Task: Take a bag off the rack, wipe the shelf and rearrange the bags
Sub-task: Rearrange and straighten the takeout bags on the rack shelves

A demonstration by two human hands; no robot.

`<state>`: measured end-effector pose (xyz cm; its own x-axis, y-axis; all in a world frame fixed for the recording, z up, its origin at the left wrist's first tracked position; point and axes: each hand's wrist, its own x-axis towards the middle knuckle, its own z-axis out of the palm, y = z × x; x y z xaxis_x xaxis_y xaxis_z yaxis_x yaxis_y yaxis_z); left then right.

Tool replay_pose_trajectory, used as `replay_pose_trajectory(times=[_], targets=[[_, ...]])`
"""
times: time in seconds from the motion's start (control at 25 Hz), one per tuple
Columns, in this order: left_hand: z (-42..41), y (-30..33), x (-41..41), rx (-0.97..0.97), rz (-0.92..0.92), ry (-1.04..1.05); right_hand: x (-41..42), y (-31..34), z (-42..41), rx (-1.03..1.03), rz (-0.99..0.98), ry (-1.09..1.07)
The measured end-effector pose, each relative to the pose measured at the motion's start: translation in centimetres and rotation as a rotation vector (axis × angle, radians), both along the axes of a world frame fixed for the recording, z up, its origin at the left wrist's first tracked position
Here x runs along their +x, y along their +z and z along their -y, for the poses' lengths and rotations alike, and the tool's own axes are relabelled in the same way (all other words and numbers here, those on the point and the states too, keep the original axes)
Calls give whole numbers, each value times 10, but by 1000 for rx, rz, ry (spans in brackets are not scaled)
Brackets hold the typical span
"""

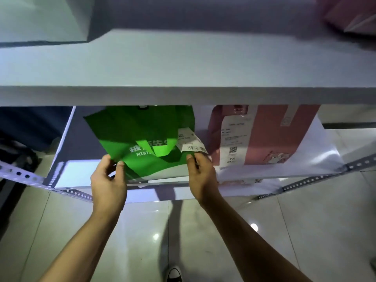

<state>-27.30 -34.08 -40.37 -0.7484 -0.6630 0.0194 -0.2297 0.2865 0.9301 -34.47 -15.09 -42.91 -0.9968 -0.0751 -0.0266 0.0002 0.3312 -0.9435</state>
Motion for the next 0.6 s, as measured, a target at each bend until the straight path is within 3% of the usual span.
replay_pose_trajectory(times=[0.28,0.6], targets=[[-4,-25,3,48,-39,126,-1,-19,-9,-50,71,25],[-53,-57,67,15,-62,221,22,-33,-68,-99,-38,176]])
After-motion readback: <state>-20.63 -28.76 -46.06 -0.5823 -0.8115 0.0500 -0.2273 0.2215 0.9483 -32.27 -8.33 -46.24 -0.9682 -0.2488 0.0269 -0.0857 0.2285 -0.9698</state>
